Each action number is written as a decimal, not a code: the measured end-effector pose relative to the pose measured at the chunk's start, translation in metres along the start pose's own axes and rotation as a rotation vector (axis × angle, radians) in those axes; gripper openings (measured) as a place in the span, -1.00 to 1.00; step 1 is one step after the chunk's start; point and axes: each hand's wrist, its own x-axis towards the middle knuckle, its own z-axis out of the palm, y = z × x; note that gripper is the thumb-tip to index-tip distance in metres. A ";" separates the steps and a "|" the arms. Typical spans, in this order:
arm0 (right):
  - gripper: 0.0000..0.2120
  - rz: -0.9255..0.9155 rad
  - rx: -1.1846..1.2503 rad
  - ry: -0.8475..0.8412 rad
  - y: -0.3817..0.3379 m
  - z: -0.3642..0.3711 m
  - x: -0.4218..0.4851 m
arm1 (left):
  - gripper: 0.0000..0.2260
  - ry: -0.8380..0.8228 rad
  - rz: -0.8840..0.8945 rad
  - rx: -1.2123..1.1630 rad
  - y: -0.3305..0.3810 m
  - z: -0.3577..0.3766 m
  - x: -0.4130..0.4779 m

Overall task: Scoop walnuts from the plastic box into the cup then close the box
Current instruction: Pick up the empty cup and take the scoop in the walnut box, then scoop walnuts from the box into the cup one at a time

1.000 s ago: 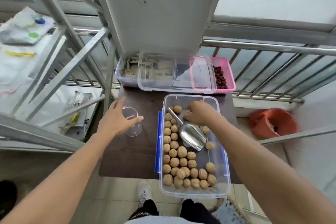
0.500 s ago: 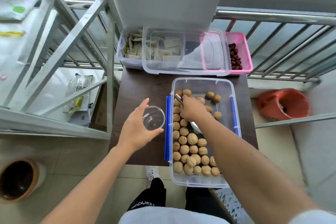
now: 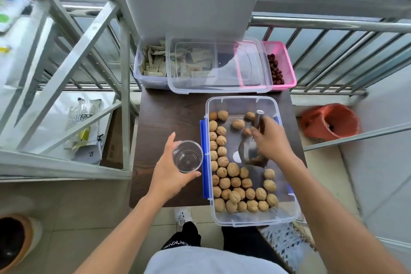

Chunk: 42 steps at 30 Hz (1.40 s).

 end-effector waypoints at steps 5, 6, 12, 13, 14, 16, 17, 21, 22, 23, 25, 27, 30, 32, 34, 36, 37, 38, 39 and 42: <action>-0.61 0.279 0.316 0.158 0.027 -0.012 -0.023 | -0.19 0.001 0.042 0.051 -0.008 -0.004 0.001; -0.58 0.324 0.406 0.159 0.032 -0.009 -0.026 | -0.21 -0.003 0.048 0.055 -0.007 -0.005 0.002; -0.73 0.533 0.797 0.138 0.034 -0.004 -0.032 | -0.19 0.012 0.005 0.086 -0.001 -0.002 -0.007; -0.73 0.536 0.801 0.129 0.036 -0.004 -0.032 | -0.17 0.024 -0.006 0.089 0.000 -0.001 -0.009; -0.75 0.540 0.807 0.126 0.038 -0.003 -0.031 | -0.16 0.034 -0.015 0.093 0.001 -0.001 -0.009; -0.78 0.572 0.819 0.098 0.041 -0.002 -0.029 | -0.16 0.047 -0.032 0.096 0.004 0.000 -0.011; -0.78 0.596 0.835 0.065 0.042 0.000 -0.029 | -0.16 0.052 -0.042 0.093 0.005 0.002 -0.012; -0.74 0.697 0.959 -0.060 0.042 0.009 -0.030 | -0.17 0.064 -0.065 0.082 0.011 0.006 -0.016; -0.73 0.709 0.970 -0.062 0.042 0.011 -0.028 | -0.17 0.065 -0.068 0.082 0.012 0.007 -0.016; -0.72 0.717 0.975 -0.064 0.041 0.012 -0.026 | -0.17 0.065 -0.071 0.080 0.012 0.007 -0.016; -0.71 0.729 0.991 -0.081 0.038 0.012 -0.023 | -0.17 0.069 -0.076 0.078 0.011 0.007 -0.016; -0.72 0.747 1.013 -0.115 0.035 0.011 -0.021 | -0.18 0.073 -0.075 0.078 0.011 0.007 -0.016; -0.73 0.786 1.045 -0.156 0.031 0.009 -0.023 | -0.17 0.070 -0.079 0.066 0.011 0.008 -0.016; -0.73 0.824 1.055 -0.148 0.031 0.008 -0.022 | -0.17 0.067 -0.074 0.066 0.011 0.009 -0.016; -0.72 0.859 1.059 -0.141 0.030 0.007 -0.021 | -0.17 0.067 -0.069 0.064 0.010 0.009 -0.016; -0.74 0.894 1.049 -0.127 0.028 0.007 -0.018 | -0.17 0.070 -0.065 0.053 0.010 0.009 -0.017; -0.75 0.909 1.036 -0.114 0.027 0.007 -0.017 | -0.17 0.070 -0.065 0.049 0.009 0.009 -0.017; -0.75 0.920 1.016 -0.096 0.026 0.007 -0.016 | -0.17 0.070 -0.063 0.047 0.009 0.009 -0.017; -0.74 0.927 0.989 -0.078 0.026 0.008 -0.016 | -0.17 0.068 -0.061 0.046 0.009 0.009 -0.017; -0.72 0.921 0.909 -0.030 0.026 0.011 -0.016 | -0.17 0.070 -0.050 0.049 0.006 0.010 -0.016</action>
